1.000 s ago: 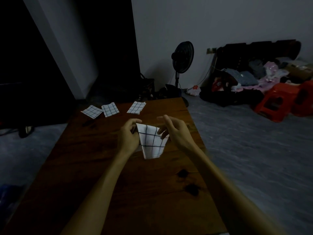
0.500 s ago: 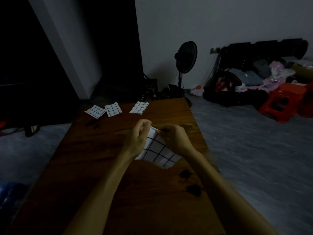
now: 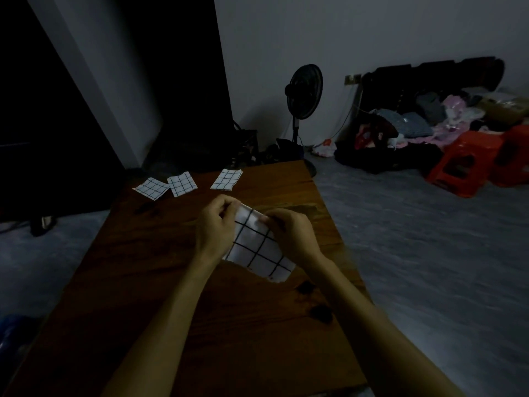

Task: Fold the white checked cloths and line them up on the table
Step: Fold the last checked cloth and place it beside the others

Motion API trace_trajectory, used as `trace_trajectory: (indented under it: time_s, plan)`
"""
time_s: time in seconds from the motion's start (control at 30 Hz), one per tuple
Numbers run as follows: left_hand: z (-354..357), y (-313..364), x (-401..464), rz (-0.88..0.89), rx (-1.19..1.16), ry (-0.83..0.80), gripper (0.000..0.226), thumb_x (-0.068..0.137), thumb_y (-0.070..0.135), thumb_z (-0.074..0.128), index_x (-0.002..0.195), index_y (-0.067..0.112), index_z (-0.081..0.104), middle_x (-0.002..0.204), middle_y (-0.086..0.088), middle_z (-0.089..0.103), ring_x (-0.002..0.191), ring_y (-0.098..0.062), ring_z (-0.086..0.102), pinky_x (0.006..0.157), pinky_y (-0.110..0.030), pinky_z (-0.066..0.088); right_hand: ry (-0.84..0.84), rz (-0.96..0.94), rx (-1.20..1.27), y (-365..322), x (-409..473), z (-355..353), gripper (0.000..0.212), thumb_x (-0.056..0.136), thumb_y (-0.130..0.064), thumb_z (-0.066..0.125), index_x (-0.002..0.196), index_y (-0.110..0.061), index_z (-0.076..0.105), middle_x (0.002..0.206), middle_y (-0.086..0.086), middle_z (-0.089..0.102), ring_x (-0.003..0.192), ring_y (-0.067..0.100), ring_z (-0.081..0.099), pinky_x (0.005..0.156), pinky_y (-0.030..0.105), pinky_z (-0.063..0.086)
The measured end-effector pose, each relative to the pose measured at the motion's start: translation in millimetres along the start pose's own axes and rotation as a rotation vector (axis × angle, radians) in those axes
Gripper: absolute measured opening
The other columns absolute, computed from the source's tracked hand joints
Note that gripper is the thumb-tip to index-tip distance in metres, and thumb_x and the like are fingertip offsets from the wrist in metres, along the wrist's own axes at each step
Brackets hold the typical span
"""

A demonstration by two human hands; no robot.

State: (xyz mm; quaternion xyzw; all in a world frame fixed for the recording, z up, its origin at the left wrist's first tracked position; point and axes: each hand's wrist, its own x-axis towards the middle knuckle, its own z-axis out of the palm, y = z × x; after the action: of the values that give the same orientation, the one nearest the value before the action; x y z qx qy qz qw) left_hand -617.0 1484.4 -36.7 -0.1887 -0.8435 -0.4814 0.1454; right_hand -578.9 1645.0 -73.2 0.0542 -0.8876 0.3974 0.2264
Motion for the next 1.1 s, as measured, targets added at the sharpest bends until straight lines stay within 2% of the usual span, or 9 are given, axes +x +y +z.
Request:
trace_trajectory:
  time_s: [0.13, 0.3, 0.43, 0.53, 0.63, 0.73, 0.83, 0.97, 1.1]
  plan:
    - [-10.2, -1.2, 5.3, -0.037, 0.015, 0.117, 0.012, 0.097, 0.018, 0.047, 0.092, 0.013, 0.057, 0.075, 0.010, 0.053, 0.065, -0.001, 0.049, 0.054, -0.008, 0.041, -0.024, 0.078, -0.014, 11.2, -8.7, -3.9, 0.022, 0.097, -0.030, 0.051, 0.103, -0.016, 0.067, 0.093, 0.000, 0.068, 0.078, 0.012, 0.061, 0.066, 0.029, 0.053]
    - [-12.1, -3.9, 6.1, -0.039, 0.034, 0.147, 0.012, 0.097, 0.017, 0.047, 0.093, 0.013, 0.057, 0.076, 0.014, 0.053, 0.068, 0.000, 0.051, 0.057, -0.010, 0.041, -0.051, 0.138, -0.039, 23.9, -15.2, -5.5, 0.019, 0.095, -0.032, 0.053, 0.100, -0.020, 0.067, 0.090, -0.005, 0.067, 0.076, 0.009, 0.060, 0.066, 0.031, 0.055]
    - [-8.5, -7.1, 1.1, 0.056, 0.136, 0.056, 0.014, 0.097, 0.020, 0.047, 0.096, 0.014, 0.059, 0.077, 0.000, 0.061, 0.067, -0.019, 0.058, 0.056, -0.034, 0.049, -0.169, 0.202, -0.072, 33.5, -16.6, -10.8, 0.017, 0.096, -0.027, 0.055, 0.106, -0.020, 0.065, 0.104, -0.002, 0.067, 0.086, 0.013, 0.062, 0.073, 0.033, 0.056]
    - [-2.3, -3.5, -3.9, 0.146, 0.235, -0.111, 0.010, 0.097, 0.022, 0.048, 0.095, 0.022, 0.058, 0.081, 0.008, 0.059, 0.071, -0.011, 0.058, 0.057, -0.027, 0.049, -0.219, 0.167, 0.094, 21.4, -16.3, -11.5, 0.036, 0.093, -0.032, 0.059, 0.127, -0.020, 0.055, 0.121, -0.008, 0.060, 0.104, 0.007, 0.060, 0.082, 0.026, 0.054]
    - [6.1, 5.7, -7.8, 0.167, 0.215, -0.175, 0.009, 0.095, 0.025, 0.050, 0.095, 0.024, 0.059, 0.084, 0.013, 0.056, 0.077, -0.006, 0.057, 0.063, -0.025, 0.049, -0.227, 0.075, 0.134, -0.9, -7.9, -3.5, 0.026, 0.095, -0.020, 0.055, 0.120, -0.016, 0.060, 0.111, -0.003, 0.066, 0.092, 0.007, 0.062, 0.077, 0.023, 0.053]
    - [-1.1, 1.8, -10.4, 0.076, 0.128, -0.163, 0.014, 0.092, 0.030, 0.056, 0.104, 0.024, 0.059, 0.092, 0.013, 0.059, 0.081, -0.003, 0.058, 0.062, -0.019, 0.047, -0.122, 0.118, 0.210, -4.7, -3.5, -1.3, 0.015, 0.097, -0.017, 0.052, 0.105, -0.015, 0.065, 0.095, -0.002, 0.068, 0.081, 0.012, 0.063, 0.069, 0.030, 0.055]
    - [-13.6, -13.1, -16.3, -0.034, 0.029, -0.144, 0.021, 0.088, 0.026, 0.062, 0.109, 0.019, 0.059, 0.100, 0.010, 0.061, 0.090, -0.002, 0.059, 0.063, -0.012, 0.043, -0.056, 0.204, 0.382, 2.5, -5.0, -8.1, 0.013, 0.097, -0.017, 0.051, 0.102, -0.019, 0.063, 0.097, -0.010, 0.065, 0.090, 0.001, 0.063, 0.076, 0.025, 0.053]
    - [-15.5, -18.4, -21.1, -0.099, -0.073, -0.050, 0.013, 0.087, 0.021, 0.064, 0.100, 0.017, 0.062, 0.098, 0.009, 0.063, 0.094, -0.002, 0.058, 0.075, -0.018, 0.046, -0.106, 0.258, 0.508, 4.4, -5.9, -10.5, 0.013, 0.096, -0.019, 0.052, 0.102, -0.019, 0.064, 0.102, -0.003, 0.067, 0.094, 0.009, 0.065, 0.083, 0.037, 0.056]
    - [-18.0, -13.1, -21.0, -0.070, -0.112, 0.001, 0.009, 0.086, 0.021, 0.065, 0.094, 0.022, 0.061, 0.092, 0.013, 0.062, 0.089, 0.004, 0.058, 0.070, -0.013, 0.045, -0.100, 0.278, 0.610, -2.4, -4.3, -9.1, 0.022, 0.095, -0.022, 0.054, 0.112, -0.012, 0.063, 0.110, 0.001, 0.068, 0.101, 0.013, 0.065, 0.086, 0.036, 0.055]
